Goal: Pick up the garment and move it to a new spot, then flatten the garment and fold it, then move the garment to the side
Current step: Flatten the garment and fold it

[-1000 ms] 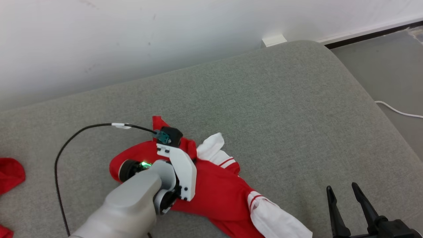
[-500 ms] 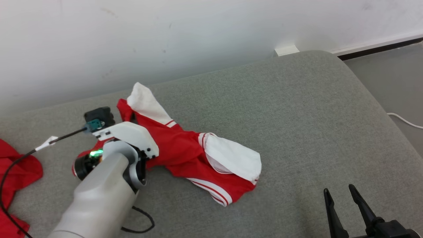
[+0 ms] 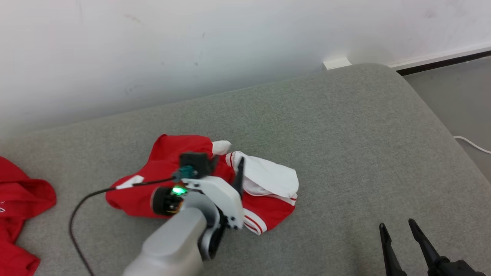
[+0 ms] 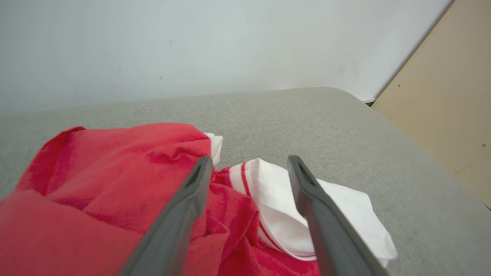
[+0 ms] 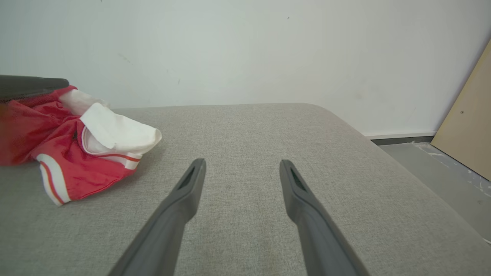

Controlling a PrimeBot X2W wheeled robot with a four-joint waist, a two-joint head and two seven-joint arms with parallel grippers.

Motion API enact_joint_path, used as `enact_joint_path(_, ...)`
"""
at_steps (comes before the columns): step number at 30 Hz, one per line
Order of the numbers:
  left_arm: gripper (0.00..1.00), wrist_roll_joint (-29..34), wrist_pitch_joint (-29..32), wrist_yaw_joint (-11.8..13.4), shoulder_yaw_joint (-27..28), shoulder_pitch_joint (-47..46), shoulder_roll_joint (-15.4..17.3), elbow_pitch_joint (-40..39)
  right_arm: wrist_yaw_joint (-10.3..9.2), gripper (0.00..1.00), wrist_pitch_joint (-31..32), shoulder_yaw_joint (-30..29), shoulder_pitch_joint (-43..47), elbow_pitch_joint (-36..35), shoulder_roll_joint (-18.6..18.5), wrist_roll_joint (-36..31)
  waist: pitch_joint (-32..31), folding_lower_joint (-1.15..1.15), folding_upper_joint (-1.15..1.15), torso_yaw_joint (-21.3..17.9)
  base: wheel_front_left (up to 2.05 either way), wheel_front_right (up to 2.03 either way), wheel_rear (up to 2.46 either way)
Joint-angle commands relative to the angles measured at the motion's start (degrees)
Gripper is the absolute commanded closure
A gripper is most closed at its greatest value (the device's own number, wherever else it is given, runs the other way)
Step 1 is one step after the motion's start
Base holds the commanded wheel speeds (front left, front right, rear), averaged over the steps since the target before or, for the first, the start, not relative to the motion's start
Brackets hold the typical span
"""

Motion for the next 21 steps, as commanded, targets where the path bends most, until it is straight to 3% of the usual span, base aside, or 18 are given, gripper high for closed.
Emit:
enact_joint_path(1, 0.0, 2.11, 1.18, -0.87, -2.89, 1.48, -0.52, -1.87, -0.17, 0.0, 0.05, -0.1, 0.78, -0.19, -0.25, 0.25, -0.02, 0.0, -0.01, -0.04, 0.0, 0.0, 0.0)
enact_joint_path(9, 0.0, 6.22, 6.96, -1.26, -11.5, 4.2, -1.73, -11.55, -0.17, 0.0, 0.05, 0.26, 0.24, -0.28, 0.24, 0.63, 0.65, 0.0, -0.01, -1.41, 0.0, 0.0, 0.0)
enact_joint_path(21, 0.0, 10.41, 10.42, 1.01, -15.39, 1.34, 1.34, -11.71, -0.17, 0.0, 0.05, 1.2, -0.61, 0.17, 0.86, 1.04, 2.15, 0.0, -0.01, -4.72, 0.0, 0.0, 0.0)
